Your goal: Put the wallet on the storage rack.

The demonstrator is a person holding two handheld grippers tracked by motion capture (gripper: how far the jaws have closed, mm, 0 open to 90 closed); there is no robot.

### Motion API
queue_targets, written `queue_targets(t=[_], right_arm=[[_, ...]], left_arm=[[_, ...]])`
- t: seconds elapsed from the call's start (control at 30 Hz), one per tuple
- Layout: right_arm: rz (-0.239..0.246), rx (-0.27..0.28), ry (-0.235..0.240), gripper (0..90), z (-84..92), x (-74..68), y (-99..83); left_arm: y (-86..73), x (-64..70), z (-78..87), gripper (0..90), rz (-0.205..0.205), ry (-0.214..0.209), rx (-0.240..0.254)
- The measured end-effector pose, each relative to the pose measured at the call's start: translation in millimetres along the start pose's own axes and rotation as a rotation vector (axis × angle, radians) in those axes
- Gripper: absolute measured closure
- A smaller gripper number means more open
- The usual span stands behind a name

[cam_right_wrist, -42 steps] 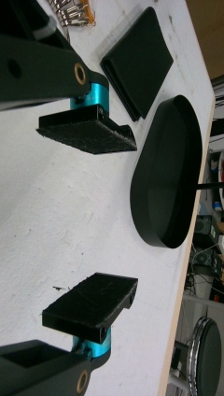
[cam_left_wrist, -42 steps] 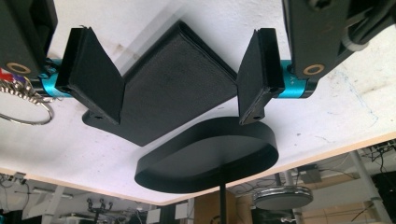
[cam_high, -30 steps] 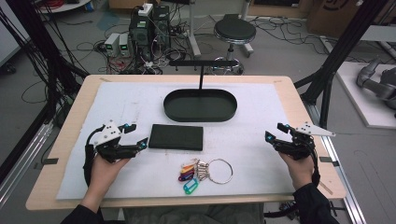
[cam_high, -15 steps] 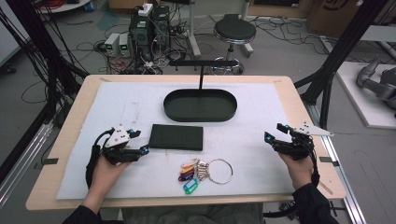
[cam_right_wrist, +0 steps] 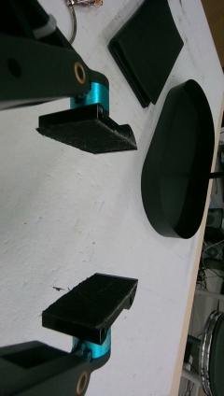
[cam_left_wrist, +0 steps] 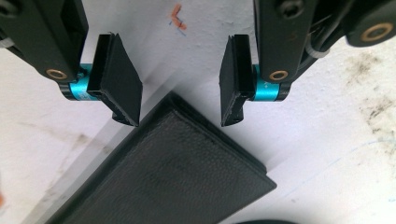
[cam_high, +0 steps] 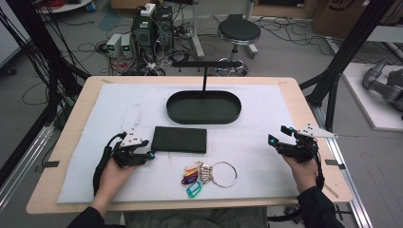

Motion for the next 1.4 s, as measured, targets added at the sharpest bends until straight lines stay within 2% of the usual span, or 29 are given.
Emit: queue_targets(t=[0.2,0.27,0.3,0.33,0.37,0.4,0.47,0.57,0.63,0.7,0.8,0.83,0.87,0.9,0.93,1.0,1.03,1.1,1.2,1.23,1.27,1.37,1.4], right_arm=[[-0.003,-0.002,0.002,29.1,-0.5,-0.3,0.1],[-0.001,-0.003,0.003,29.1,-1.2,-0.8,0.4],[-0.001,-0.002,0.004,29.1,-1.4,-0.9,0.5],[0.000,-0.002,0.004,29.1,-1.4,-1.1,0.7],[0.002,-0.001,0.004,29.1,-1.4,-1.1,0.8],[0.003,-0.001,0.003,29.1,-1.5,-1.2,0.8],[0.002,-0.002,0.004,29.1,-1.9,-1.0,0.7],[-0.003,-0.004,0.006,29.1,-2.0,-1.4,0.7],[-0.001,-0.006,0.007,29.1,-2.2,-1.5,0.6],[0.000,-0.009,0.007,29.1,-2.4,-1.6,0.5],[0.000,-0.009,0.006,29.1,-2.8,-1.5,0.4],[0.000,-0.011,0.007,29.1,-3.2,-1.8,0.3],[0.000,-0.011,0.007,29.1,-3.2,-1.8,0.3],[0.003,-0.013,0.007,29.1,-3.7,-2.0,0.3],[0.003,-0.013,0.007,29.1,-3.7,-2.0,0.3],[0.002,-0.015,0.009,29.1,-4.3,-2.6,0.4],[0.005,-0.015,0.010,29.1,-4.8,-3.1,0.6],[0.003,-0.015,0.012,29.1,-5.1,-3.6,0.7],[0.002,-0.013,0.013,29.1,-5.5,-3.9,0.9],[0.006,-0.011,0.014,29.1,-5.9,-3.6,1.0],[0.008,-0.013,0.015,29.1,-6.0,-3.5,1.0],[0.007,-0.012,0.018,29.1,-6.5,-3.9,1.1],[0.007,-0.011,0.021,29.1,-6.8,-4.4,1.3]], left_arm=[[1.5,1.2,-1.8,58.1,0.008,-0.023,-0.012],[3.2,2.7,-2.4,52.1,-0.001,-0.016,-0.006],[6.9,5.2,-2.1,47.6,-0.019,0.016,0.003],[8.9,7.0,-1.5,47.4,-0.044,0.015,0.021],[10.9,9.8,-1.1,46.0,-0.079,0.032,0.038],[10.9,9.8,-1.1,43.3,-0.079,0.032,0.038],[13.9,15.6,-1.3,41.4,-0.154,0.083,0.051],[15.4,22.7,-4.1,42.0,-0.239,0.078,0.067],[15.0,24.8,-8.0,42.5,-0.302,0.096,0.063],[14.5,23.2,-8.7,47.1,-0.302,0.096,0.066],[13.0,19.1,-10.2,49.0,-0.276,0.066,0.075],[12.8,18.7,-10.3,53.6,-0.274,0.058,0.077],[12.7,19.4,-10.2,53.6,-0.283,0.058,0.080],[13.7,22.6,-8.2,61.5,-0.333,0.067,0.094],[13.7,22.6,-8.2,65.1,-0.333,0.067,0.094],[14.6,24.9,-6.6,67.9,-0.362,0.073,0.104],[15.4,24.9,-5.2,73.3,-0.357,0.054,0.114],[16.1,25.4,-4.3,77.1,-0.357,0.047,0.121],[19.6,27.8,-1.2,79.5,-0.370,0.022,0.129],[22.4,28.3,2.1,80.0,-0.369,0.009,0.151],[22.4,28.3,2.1,80.3,-0.369,0.009,0.151],[26.5,27.5,6.7,80.8,-0.355,-0.013,0.176],[27.6,27.3,8.5,80.9,-0.339,-0.026,0.189]])
Point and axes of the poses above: each handheld gripper's, and its own axes: z roughly backward along the jaws, y roughly out of its top, x roughly to its right, the point moved 2 cm from there along -z, roughly forward along the jaws, and after that the axes turned 11 degrees about y, right-handed, at the moved point
